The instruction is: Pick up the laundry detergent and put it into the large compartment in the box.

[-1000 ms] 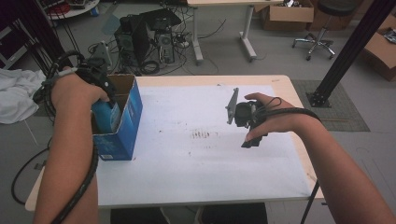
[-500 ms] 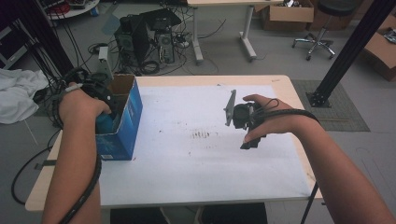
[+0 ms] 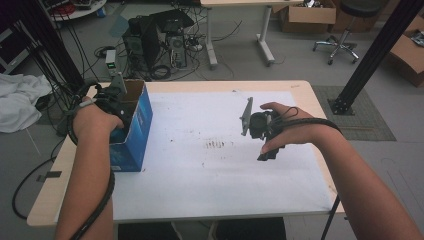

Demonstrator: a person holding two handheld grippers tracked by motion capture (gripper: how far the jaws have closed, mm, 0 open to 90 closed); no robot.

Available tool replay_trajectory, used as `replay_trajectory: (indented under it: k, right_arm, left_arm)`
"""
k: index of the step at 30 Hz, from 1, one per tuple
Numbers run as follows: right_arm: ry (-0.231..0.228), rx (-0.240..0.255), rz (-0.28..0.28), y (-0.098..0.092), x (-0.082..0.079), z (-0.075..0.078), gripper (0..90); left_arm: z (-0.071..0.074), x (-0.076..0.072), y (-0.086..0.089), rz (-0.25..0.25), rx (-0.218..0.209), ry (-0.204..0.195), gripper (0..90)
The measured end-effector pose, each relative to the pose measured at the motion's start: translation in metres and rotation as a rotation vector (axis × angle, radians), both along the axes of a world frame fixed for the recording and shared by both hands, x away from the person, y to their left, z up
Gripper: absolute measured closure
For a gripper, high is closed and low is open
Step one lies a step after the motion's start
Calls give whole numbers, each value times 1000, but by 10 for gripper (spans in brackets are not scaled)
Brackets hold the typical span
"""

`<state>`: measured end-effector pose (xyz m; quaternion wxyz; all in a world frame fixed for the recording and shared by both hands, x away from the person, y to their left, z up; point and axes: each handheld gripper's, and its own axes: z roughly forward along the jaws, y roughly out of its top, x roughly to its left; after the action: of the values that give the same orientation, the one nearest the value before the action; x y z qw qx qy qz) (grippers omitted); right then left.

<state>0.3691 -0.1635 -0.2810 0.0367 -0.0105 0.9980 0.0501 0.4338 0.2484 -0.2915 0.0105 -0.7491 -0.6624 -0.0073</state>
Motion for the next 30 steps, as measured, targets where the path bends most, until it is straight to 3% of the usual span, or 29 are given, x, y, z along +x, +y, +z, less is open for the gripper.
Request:
replay_trajectory:
  k: [12,23,30]
  right_arm:
    - [5,-2,-5,-1,1,-1,159]
    - [2,1,5,0,1,0,159]
    - [2,-2,-1,1,-1,0,159]
  left_arm:
    - [-1,1,3,11,-4,12,392]
    - [0,-1,4,19,-7,-4,390]
    - [4,0,-1,-3,-5,-3,280]
